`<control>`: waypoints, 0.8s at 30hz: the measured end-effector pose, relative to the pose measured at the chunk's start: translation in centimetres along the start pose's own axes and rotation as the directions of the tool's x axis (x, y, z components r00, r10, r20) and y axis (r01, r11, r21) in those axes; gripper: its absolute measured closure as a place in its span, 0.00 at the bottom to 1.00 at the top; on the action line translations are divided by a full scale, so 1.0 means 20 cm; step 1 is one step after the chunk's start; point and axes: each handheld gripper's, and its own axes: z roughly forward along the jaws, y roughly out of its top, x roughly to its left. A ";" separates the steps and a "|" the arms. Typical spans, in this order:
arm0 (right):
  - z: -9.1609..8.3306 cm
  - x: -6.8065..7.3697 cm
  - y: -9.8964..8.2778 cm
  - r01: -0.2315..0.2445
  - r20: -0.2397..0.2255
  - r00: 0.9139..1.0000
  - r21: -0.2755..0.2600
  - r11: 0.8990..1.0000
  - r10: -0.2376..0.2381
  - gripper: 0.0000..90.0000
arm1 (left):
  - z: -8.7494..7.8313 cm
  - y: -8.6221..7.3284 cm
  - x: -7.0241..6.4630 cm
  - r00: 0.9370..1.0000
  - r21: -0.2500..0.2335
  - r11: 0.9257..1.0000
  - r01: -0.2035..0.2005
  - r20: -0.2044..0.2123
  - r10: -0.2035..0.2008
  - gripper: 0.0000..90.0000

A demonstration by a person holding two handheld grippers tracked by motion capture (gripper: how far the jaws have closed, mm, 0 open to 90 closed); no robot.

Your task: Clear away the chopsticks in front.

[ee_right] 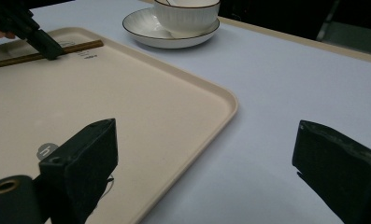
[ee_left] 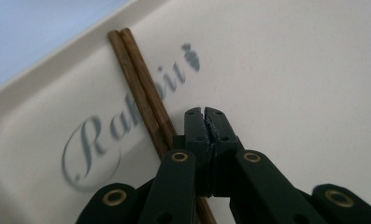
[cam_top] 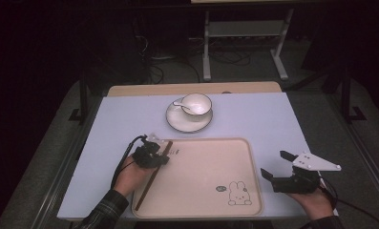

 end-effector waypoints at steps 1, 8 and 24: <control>0.00 0.00 0.00 0.000 0.000 1.000 0.001 1.000 0.000 0.07 | -0.01 -0.01 0.00 1.000 0.000 1.000 0.005 0.003 -0.005 0.98; 0.00 0.00 0.00 0.003 0.001 1.000 0.001 1.000 -0.003 0.07 | -0.06 -0.09 0.02 0.999 -0.005 0.999 0.034 -0.003 -0.034 0.98; 0.00 0.00 0.00 0.003 0.002 1.000 0.001 1.000 -0.003 0.07 | -0.12 -0.14 0.05 0.998 0.011 0.998 0.057 -0.033 -0.056 0.98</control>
